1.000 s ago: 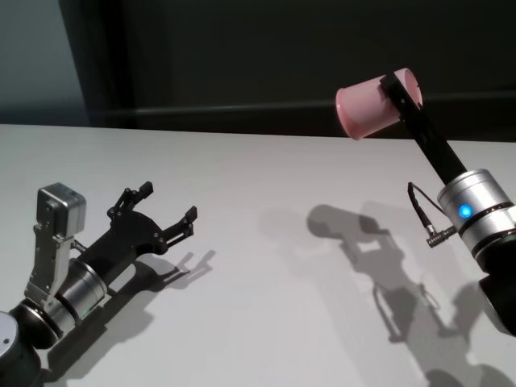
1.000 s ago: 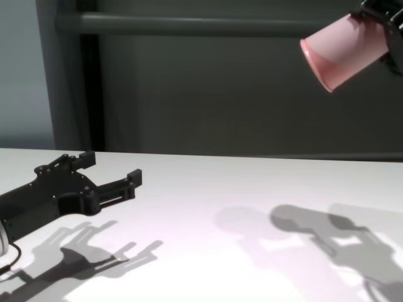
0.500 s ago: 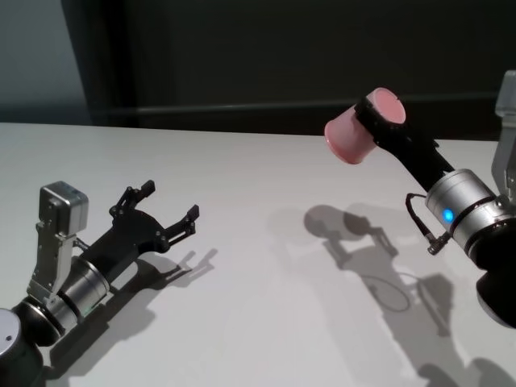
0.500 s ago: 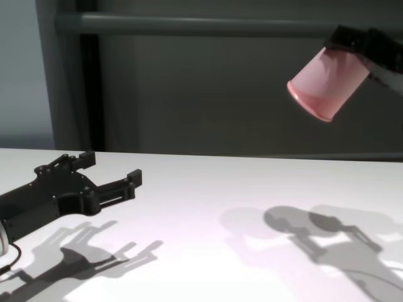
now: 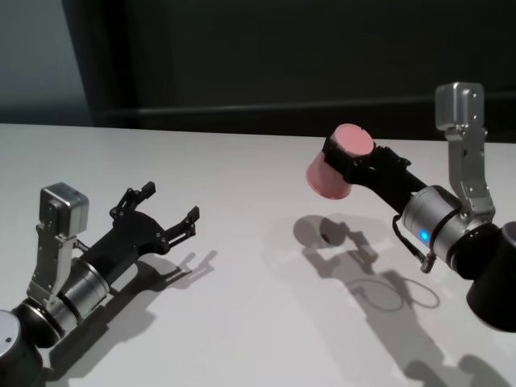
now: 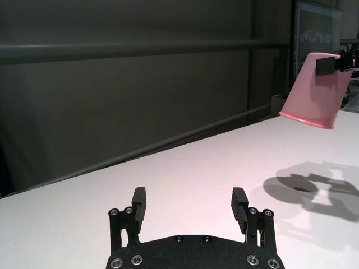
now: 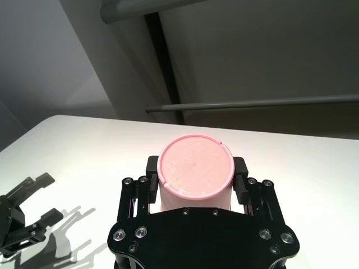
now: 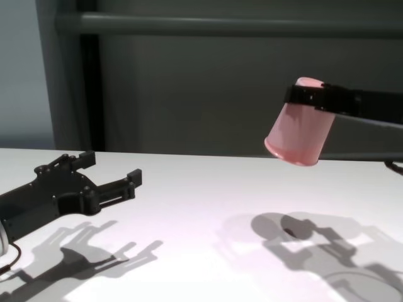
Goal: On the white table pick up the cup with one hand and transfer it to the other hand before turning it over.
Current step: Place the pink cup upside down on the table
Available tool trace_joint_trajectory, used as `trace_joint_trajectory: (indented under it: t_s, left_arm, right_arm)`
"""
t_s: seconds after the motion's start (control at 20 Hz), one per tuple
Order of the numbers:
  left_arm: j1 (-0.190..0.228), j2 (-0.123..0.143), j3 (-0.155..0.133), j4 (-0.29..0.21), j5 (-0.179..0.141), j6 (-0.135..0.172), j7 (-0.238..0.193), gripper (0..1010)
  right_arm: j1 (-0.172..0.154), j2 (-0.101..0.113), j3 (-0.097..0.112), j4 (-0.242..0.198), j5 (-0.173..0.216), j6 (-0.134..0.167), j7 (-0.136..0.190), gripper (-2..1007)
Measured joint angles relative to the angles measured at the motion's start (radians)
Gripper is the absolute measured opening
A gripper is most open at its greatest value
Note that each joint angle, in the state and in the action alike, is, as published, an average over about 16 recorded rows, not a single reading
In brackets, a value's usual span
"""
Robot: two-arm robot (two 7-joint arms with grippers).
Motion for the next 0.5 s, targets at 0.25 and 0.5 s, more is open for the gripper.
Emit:
trace_joint_trajectory:
  t_s: [0.25,0.5]
  left_arm:
    - [0.0,0.0,0.0,0.0,0.0,0.0,0.0,1001]
    - [0.0,0.0,0.0,0.0,0.0,0.0,0.0,1001]
  right_arm:
    - [0.018,0.017,-0.04,0.013,-0.052,0.046,0.012,757]
    - [0.028,0.021,-0.065,0.033,-0.086,0.075,0.027,757]
